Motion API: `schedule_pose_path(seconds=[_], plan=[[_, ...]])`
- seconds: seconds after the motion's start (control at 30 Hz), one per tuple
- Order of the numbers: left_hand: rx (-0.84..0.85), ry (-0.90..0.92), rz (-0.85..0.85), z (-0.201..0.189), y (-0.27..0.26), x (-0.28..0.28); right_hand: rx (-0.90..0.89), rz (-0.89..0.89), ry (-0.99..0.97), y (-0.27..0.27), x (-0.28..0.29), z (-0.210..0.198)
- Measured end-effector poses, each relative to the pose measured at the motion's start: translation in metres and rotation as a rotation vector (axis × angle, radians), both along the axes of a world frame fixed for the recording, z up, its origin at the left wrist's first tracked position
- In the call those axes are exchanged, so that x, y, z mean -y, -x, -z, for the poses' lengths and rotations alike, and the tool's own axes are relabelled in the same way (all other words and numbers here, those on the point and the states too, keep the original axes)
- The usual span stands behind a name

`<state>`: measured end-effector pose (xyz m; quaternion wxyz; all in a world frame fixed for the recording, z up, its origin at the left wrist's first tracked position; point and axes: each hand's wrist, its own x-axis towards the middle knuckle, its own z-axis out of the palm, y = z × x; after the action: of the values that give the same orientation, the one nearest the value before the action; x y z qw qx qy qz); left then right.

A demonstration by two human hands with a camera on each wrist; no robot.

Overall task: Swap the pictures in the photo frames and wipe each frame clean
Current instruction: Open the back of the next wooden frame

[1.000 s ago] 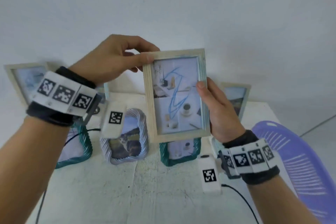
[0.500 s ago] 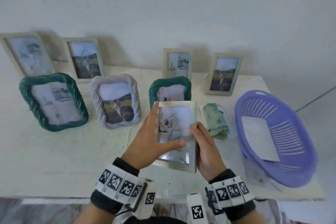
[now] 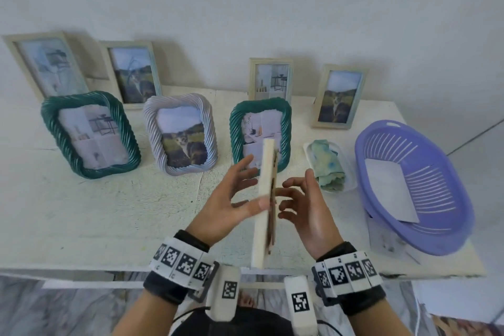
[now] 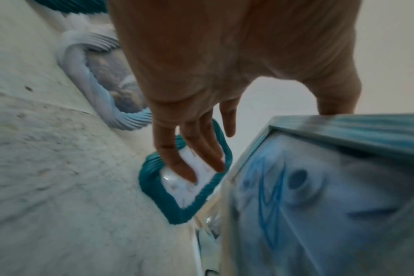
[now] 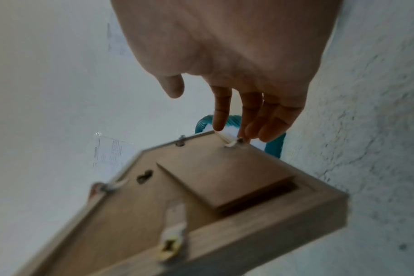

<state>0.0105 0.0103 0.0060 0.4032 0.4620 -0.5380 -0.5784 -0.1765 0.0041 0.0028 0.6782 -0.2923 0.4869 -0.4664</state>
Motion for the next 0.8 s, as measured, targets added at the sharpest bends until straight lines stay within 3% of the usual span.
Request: schedule_pose_path(seconds=[0.2,0.33,0.4,0.5,0.6,0.8], plan=[[-0.090,-0.115,-0.196,0.026,-0.024,-0.013,-0.435,-0.013,0.140,0.019,-0.016,0.017],[0.010,-0.149,-0.249,0.060,-0.018,-0.023,-0.846,-0.120,0.306,0.027,-0.027,0.037],[0.178,-0.086,-0.280,0.078,-0.015,-0.027,-0.977,-0.179,0.333,0.028,-0.030,0.045],[0.359,-0.008,-0.281,0.087,-0.010,-0.030,-1.101,-0.263,0.364,0.029,-0.033,0.057],[0.521,0.090,-0.166,0.077,-0.004,-0.032,-1.157,-0.289,0.367,0.031,-0.035,0.063],[0.612,0.189,-0.237,0.086,0.001,-0.033,-1.189,-0.323,0.379,0.031,-0.033,0.063]])
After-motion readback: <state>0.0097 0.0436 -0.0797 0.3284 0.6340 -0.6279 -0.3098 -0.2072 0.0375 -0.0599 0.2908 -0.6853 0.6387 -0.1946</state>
